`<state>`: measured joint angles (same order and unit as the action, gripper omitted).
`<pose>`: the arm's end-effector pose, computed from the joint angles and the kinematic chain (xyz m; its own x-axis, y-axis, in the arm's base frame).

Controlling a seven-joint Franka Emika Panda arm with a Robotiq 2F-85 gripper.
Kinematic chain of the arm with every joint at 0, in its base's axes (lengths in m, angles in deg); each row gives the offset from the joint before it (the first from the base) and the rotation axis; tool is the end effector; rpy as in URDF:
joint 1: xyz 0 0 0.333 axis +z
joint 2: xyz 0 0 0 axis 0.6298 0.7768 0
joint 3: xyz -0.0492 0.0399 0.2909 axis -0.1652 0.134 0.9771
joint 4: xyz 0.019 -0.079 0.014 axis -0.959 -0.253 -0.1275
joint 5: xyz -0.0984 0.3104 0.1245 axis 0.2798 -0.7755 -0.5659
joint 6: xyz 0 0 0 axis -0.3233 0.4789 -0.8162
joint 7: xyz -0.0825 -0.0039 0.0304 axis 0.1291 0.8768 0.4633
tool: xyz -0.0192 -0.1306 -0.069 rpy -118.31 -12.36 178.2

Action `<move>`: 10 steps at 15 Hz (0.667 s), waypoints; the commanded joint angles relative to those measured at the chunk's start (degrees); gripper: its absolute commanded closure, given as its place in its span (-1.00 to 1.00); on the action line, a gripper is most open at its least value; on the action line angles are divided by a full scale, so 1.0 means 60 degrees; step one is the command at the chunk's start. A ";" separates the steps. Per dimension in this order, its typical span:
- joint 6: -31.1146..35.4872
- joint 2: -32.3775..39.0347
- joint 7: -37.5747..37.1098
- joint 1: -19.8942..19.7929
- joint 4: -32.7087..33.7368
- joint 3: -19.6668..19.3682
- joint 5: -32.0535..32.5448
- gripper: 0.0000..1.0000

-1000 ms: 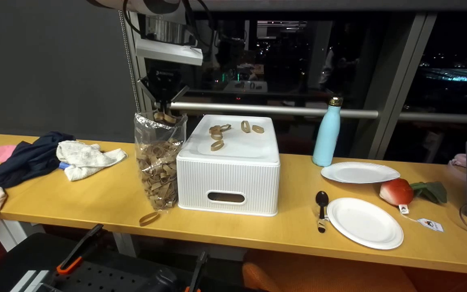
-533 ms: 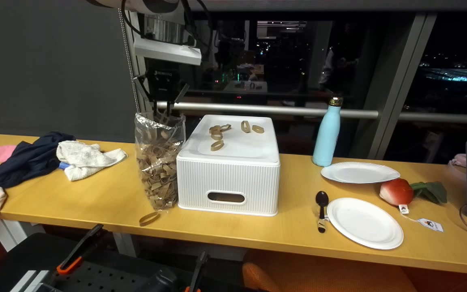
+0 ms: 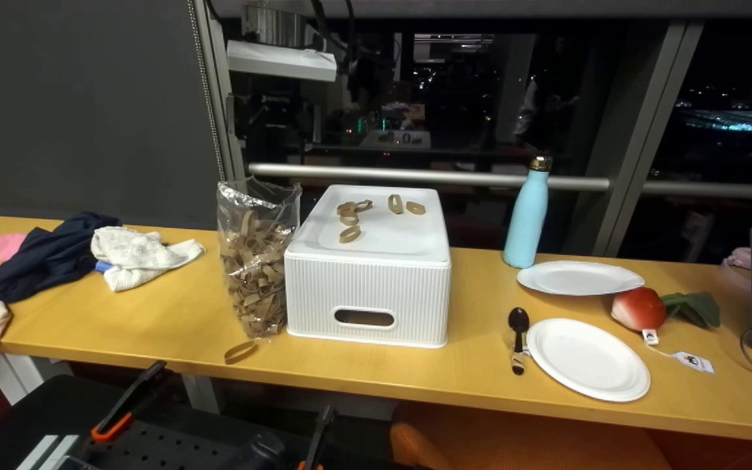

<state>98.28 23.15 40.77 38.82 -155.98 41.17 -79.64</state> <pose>0.5598 0.0483 0.3577 0.8443 0.5293 0.0833 0.5351 -0.8408 -0.0817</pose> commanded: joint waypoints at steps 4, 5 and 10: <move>0.0407 -0.0153 0.0568 -0.0519 -0.0225 -0.0532 0.0895 -1.00; 0.0339 -0.0065 0.0820 -0.0595 -0.0167 -0.0594 0.1056 -1.00; -0.0567 0.0319 0.2263 -0.0952 0.0181 -0.0808 0.1560 -1.00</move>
<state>98.23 23.96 49.28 33.92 -156.73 36.88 -73.02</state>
